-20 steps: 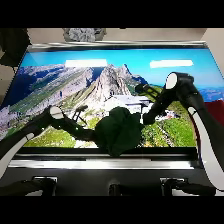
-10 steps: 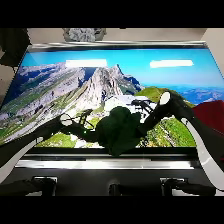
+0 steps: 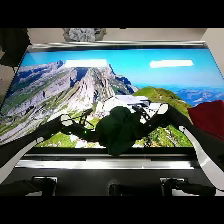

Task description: Fold the shirts.

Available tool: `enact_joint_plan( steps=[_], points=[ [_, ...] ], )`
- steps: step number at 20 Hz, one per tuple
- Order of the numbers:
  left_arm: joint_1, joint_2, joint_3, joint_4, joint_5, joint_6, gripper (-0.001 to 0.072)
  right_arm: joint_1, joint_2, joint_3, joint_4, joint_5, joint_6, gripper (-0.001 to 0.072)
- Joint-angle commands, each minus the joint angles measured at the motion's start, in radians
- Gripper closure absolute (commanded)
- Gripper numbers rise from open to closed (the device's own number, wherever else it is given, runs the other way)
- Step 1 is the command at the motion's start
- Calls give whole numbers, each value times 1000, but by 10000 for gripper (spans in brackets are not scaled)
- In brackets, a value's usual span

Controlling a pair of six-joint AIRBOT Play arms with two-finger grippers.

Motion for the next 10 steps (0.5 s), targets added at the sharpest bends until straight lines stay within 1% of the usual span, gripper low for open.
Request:
enact_joint_plan(
  steps=[1, 3, 5, 7, 8, 10],
  points=[
    [0, 1, 0, 0, 0, 0, 677, 0, 0, -12, 116, -14, 23, 666],
    [0, 9, 5, 29, -1, 0, 679, 0, 16, -10, 132, -2, -7, 669],
    [0, 54, 43, 130, -16, -3, 680, -1, 80, 14, 98, -14, -19, 671],
    [0, 144, 134, 275, -40, -44, 680, -1, 186, 100, -2, -14, -33, 670],
    [4, 201, 206, 357, -48, -68, 680, -1, 251, 174, -58, -22, -55, 670],
    [30, 308, 397, 459, -64, -91, 680, -1, 382, 366, -201, -63, -55, 669]
  ],
)
